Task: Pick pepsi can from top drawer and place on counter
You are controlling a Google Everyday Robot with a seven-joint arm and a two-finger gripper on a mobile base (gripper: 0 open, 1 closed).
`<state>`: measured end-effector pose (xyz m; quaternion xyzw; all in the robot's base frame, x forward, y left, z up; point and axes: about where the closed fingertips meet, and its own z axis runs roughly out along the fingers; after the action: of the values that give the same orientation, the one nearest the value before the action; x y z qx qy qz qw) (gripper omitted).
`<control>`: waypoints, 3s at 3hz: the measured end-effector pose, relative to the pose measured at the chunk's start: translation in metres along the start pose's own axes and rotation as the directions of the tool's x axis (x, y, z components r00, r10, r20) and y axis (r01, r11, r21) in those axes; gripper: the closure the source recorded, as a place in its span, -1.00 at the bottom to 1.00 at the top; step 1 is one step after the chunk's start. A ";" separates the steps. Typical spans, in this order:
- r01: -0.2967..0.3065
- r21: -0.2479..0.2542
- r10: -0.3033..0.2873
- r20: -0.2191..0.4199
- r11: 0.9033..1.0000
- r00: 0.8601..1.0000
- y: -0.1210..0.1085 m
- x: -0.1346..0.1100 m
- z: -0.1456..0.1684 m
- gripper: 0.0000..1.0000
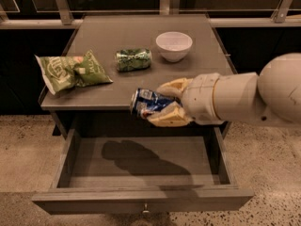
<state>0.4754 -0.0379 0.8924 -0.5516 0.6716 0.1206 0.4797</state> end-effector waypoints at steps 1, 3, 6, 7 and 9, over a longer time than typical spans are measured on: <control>-0.004 0.087 0.006 -0.026 0.996 1.000 -0.042 -0.002 -0.016 1.00; -0.034 0.207 0.033 0.011 0.978 0.999 -0.118 0.019 -0.005 1.00; -0.093 0.193 0.097 -0.010 0.977 0.995 -0.142 0.057 0.031 0.63; -0.093 0.193 0.097 -0.010 0.977 0.995 -0.142 0.057 0.031 0.16; -0.093 0.193 0.097 -0.010 0.977 0.995 -0.142 0.057 0.031 -0.77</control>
Offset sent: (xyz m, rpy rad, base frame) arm 0.1242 -0.0745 0.0362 0.0565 -0.1446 -0.2263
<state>0.6163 -0.1039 0.8841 -0.4709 0.7105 0.0725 0.5179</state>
